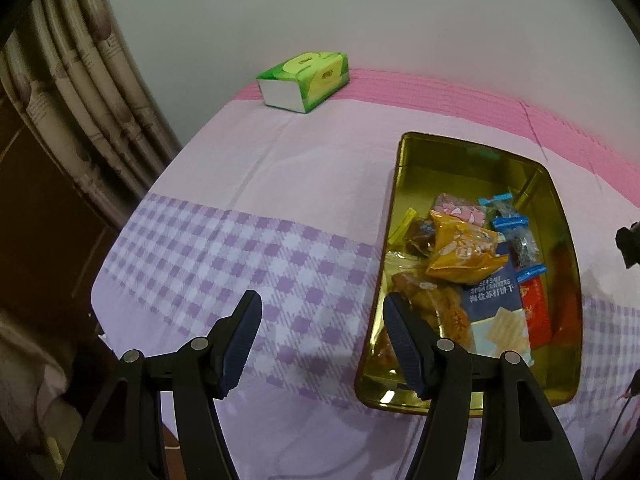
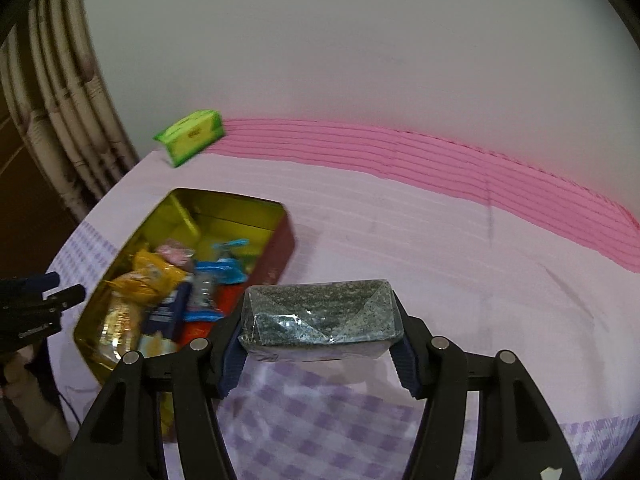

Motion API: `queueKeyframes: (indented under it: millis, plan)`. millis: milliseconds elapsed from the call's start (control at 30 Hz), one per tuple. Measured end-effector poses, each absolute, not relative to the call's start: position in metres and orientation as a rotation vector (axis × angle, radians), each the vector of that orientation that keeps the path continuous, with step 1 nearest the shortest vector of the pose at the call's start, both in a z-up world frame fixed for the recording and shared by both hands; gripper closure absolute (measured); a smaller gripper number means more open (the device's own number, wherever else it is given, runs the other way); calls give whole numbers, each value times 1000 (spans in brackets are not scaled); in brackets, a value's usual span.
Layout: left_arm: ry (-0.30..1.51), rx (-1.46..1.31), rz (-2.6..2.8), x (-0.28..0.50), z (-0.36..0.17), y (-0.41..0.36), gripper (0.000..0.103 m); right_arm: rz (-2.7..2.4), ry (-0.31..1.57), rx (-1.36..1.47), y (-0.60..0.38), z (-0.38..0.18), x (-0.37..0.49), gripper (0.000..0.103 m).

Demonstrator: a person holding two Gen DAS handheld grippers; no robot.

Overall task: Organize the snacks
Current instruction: 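Carry the grey foil block into the gold tin and open the right tool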

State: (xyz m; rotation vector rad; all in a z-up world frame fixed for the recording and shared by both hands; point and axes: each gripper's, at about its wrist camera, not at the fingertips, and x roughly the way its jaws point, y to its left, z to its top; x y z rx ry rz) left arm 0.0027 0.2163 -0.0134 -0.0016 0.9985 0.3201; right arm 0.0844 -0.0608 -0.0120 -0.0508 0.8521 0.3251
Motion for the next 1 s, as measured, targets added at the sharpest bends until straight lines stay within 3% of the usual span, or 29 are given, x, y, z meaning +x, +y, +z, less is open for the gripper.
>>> queueKeyframes:
  millis: [1000]
  plan:
    - [996,-68,401,2,-14,253,39,505,890,-199,71,-30,83,45]
